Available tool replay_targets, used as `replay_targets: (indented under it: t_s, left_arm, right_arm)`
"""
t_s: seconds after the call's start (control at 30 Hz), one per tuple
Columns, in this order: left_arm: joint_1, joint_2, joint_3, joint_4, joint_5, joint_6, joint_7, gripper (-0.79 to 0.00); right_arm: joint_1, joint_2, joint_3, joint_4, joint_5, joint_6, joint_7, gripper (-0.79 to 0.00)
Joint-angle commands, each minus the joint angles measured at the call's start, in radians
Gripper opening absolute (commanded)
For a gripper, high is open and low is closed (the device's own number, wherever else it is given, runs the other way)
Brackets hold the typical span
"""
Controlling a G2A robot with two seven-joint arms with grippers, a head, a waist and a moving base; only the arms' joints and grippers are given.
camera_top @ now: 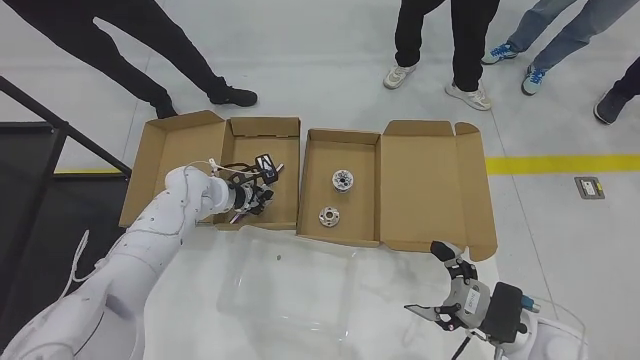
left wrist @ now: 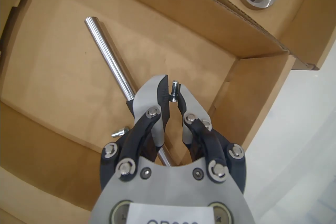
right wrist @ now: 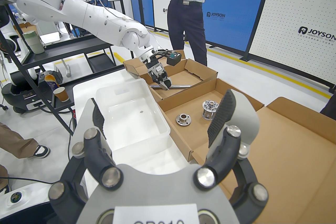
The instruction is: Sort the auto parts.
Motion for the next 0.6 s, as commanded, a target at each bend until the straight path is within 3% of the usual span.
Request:
replay_targets:
  t_s: [0.0, 0.2, 0.37, 0.57]
  left_arm:
    - [-0.003, -0.011, 0.0, 0.021, 0.006, -0.003, 0.005, -0.785]
    - [-0.011, -0.039, 0.0, 0.073, 0.03, -0.008, 0.03, -0.674]
    - [-0.016, -0.053, -0.004, 0.103, 0.05, -0.016, 0.06, -0.646]
    - [-0.021, -0.061, -0.009, 0.123, 0.077, -0.02, 0.095, -0.557]
  right_arm:
    - [0.0, 0.0, 0.0, 0.0, 0.0, 0.0, 0.0, 0.0]
    - [0.0, 0.0, 0.0, 0.0, 0.0, 0.0, 0.0, 0.0]
    - [0.0, 0.0, 0.0, 0.0, 0.0, 0.0, 0.0, 0.0]
    - [0.0, 0.0, 0.0, 0.0, 0.0, 0.0, 0.0, 0.0]
